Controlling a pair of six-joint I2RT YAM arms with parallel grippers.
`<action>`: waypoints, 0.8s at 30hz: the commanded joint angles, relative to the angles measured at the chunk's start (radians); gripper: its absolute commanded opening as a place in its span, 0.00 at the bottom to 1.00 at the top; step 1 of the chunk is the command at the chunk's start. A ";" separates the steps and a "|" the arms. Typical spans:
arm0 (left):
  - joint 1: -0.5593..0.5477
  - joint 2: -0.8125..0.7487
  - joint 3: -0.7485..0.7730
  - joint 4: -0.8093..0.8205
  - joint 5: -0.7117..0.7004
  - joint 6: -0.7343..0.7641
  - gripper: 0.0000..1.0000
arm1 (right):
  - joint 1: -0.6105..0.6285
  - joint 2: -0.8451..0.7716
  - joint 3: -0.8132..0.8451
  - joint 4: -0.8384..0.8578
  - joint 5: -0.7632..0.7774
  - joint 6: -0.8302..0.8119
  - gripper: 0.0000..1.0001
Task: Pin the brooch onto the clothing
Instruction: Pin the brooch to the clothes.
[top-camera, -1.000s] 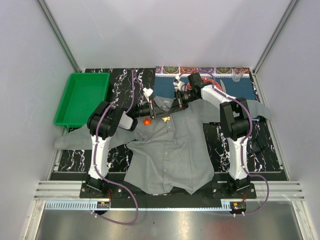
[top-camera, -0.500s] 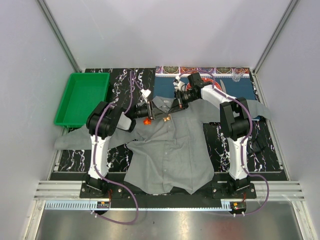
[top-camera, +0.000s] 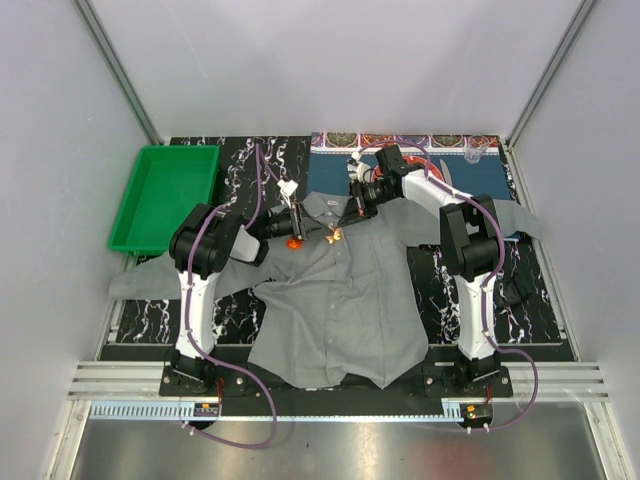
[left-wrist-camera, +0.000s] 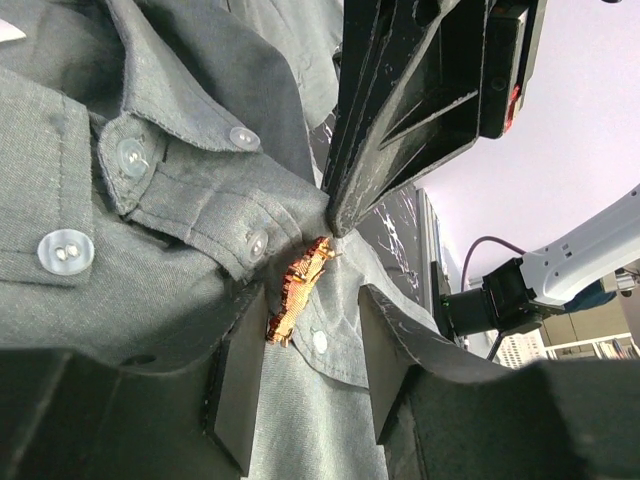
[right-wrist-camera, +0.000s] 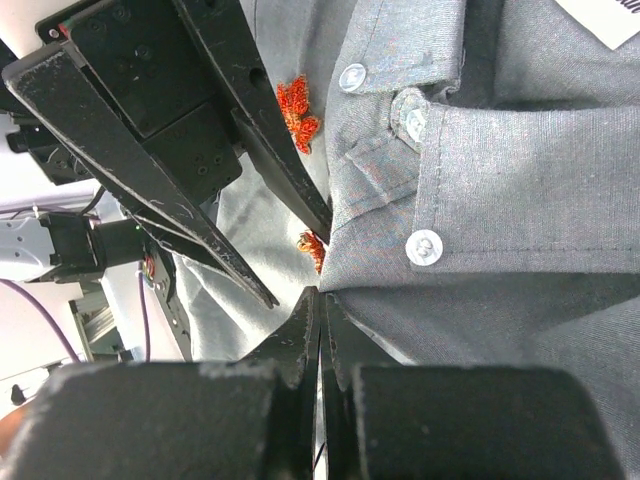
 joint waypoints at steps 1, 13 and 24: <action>0.003 -0.043 -0.014 0.082 -0.020 0.028 0.42 | -0.001 -0.004 0.032 -0.012 0.020 0.005 0.02; 0.004 -0.040 0.006 0.039 -0.028 0.040 0.25 | -0.003 0.004 0.033 -0.016 0.025 0.006 0.15; 0.004 -0.033 0.068 -0.083 -0.017 0.086 0.00 | -0.007 0.007 0.052 -0.036 0.000 0.001 0.34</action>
